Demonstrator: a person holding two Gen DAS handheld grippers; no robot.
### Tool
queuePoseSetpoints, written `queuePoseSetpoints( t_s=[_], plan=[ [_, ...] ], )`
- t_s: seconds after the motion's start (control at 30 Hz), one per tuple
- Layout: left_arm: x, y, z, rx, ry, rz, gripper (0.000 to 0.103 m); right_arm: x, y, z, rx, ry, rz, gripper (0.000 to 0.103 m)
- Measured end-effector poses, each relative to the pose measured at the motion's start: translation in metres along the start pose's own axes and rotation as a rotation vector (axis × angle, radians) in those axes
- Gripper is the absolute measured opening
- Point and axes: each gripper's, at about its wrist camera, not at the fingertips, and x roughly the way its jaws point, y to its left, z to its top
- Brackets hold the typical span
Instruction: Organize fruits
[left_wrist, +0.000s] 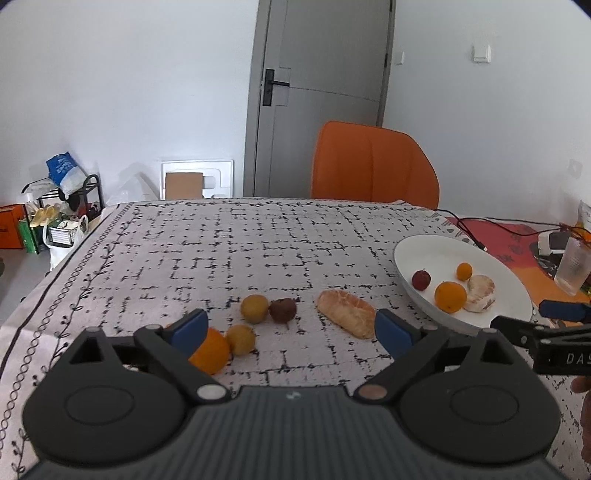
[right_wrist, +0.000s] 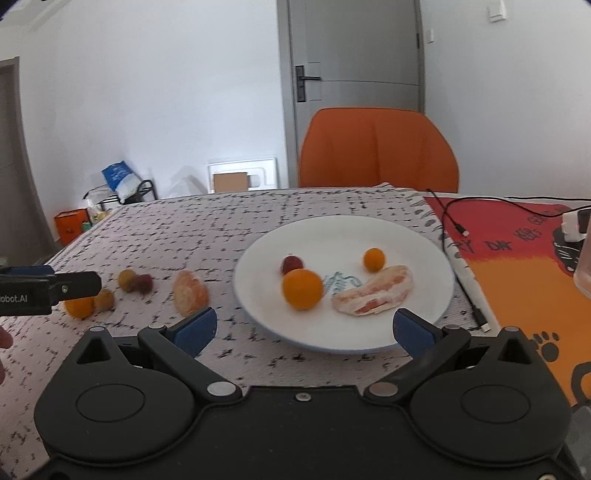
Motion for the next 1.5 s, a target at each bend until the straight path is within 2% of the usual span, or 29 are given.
queuePoseSetpoints(
  t_s=[0.17,0.37,0.63,0.87,1.07,1.23,1.5],
  plan=[
    [-0.01,0.011,-0.006,-0.015,0.003,0.007,0.096,-0.005,0.012,-0.003,-0.023,0.014,0.082,0.103],
    [-0.021,0.021,-0.014,0.012,0.014,0.005,0.096,-0.01,0.037,-0.007,-0.083,0.001,0.097,0.103],
    [-0.038,0.041,-0.019,-0.002,-0.001,0.022,0.096,-0.015,0.053,-0.008,-0.06,-0.018,0.156,0.103],
    [-0.048,0.06,-0.023,-0.033,-0.014,0.035,0.096,-0.015,0.067,-0.01,-0.034,0.004,0.263,0.103],
    [-0.053,0.074,-0.025,-0.06,-0.029,0.038,0.094,-0.015,0.084,-0.01,-0.084,0.01,0.265,0.103],
    [-0.052,0.082,-0.026,-0.079,-0.034,0.032,0.092,-0.01,0.086,-0.007,-0.077,0.031,0.298,0.103],
    [-0.04,0.09,-0.03,-0.096,-0.01,0.022,0.084,0.002,0.09,-0.006,-0.069,0.046,0.324,0.096]
  ],
)
